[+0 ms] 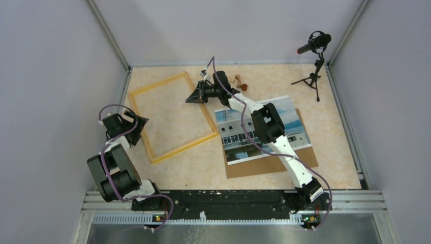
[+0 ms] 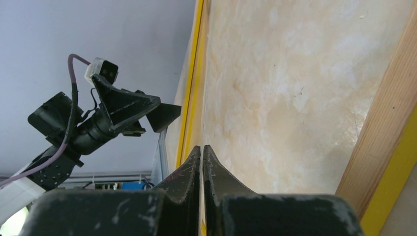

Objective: Put the photo into the frame

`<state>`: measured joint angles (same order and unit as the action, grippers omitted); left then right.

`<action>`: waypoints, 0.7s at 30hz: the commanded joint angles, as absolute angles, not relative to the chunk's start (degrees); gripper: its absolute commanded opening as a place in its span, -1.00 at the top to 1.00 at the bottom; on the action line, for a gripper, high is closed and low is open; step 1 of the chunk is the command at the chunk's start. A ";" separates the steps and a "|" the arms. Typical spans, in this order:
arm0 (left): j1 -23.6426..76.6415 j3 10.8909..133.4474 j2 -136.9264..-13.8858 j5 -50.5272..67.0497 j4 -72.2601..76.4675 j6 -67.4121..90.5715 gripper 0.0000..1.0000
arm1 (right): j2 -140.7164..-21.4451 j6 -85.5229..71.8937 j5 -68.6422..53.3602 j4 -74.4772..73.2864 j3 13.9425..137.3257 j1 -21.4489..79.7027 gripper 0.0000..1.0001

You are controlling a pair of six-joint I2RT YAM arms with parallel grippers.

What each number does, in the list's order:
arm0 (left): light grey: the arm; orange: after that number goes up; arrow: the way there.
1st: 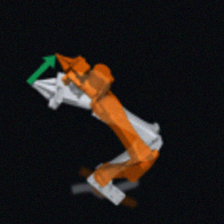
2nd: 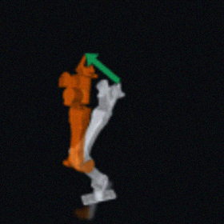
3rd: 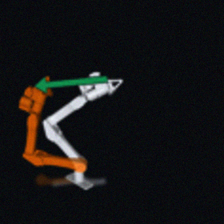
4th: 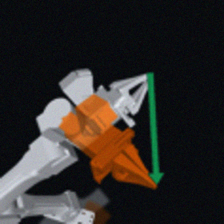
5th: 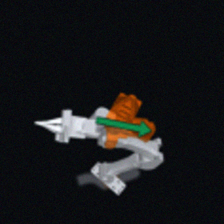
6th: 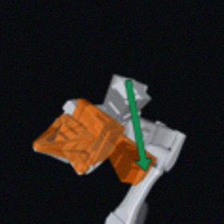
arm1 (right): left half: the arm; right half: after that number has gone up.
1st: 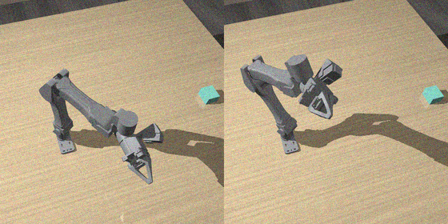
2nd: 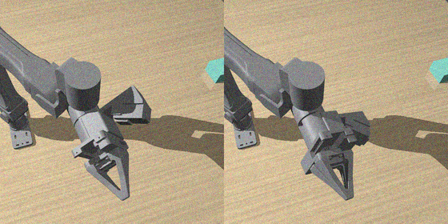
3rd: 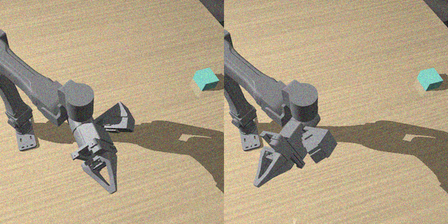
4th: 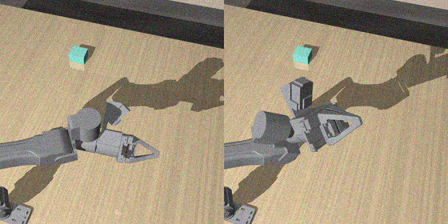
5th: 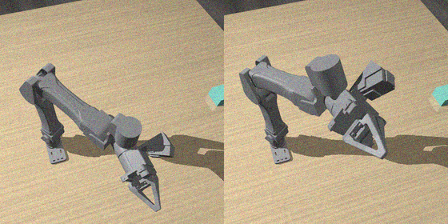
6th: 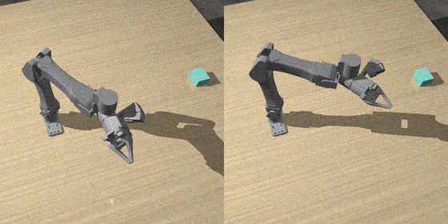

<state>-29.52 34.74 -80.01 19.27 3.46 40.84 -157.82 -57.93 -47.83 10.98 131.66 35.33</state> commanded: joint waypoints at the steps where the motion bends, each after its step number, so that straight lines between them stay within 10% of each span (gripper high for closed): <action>1: -29.72 36.77 -80.10 21.41 5.45 41.01 -0.97 | -159.28 -56.57 -48.24 12.31 135.45 34.89 1.00; 14: -29.73 37.06 -80.68 22.36 5.35 40.93 -0.97 | -159.95 -61.44 -51.31 17.28 135.58 34.83 1.00; 21: -27.11 41.93 -71.61 10.07 -5.96 36.37 -0.97 | -157.93 -60.94 -49.96 16.69 132.63 34.65 0.30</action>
<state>-29.04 36.60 -78.24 17.82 -0.38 39.57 -160.79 -61.10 -49.58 14.11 132.92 34.79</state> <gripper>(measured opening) 0.987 0.334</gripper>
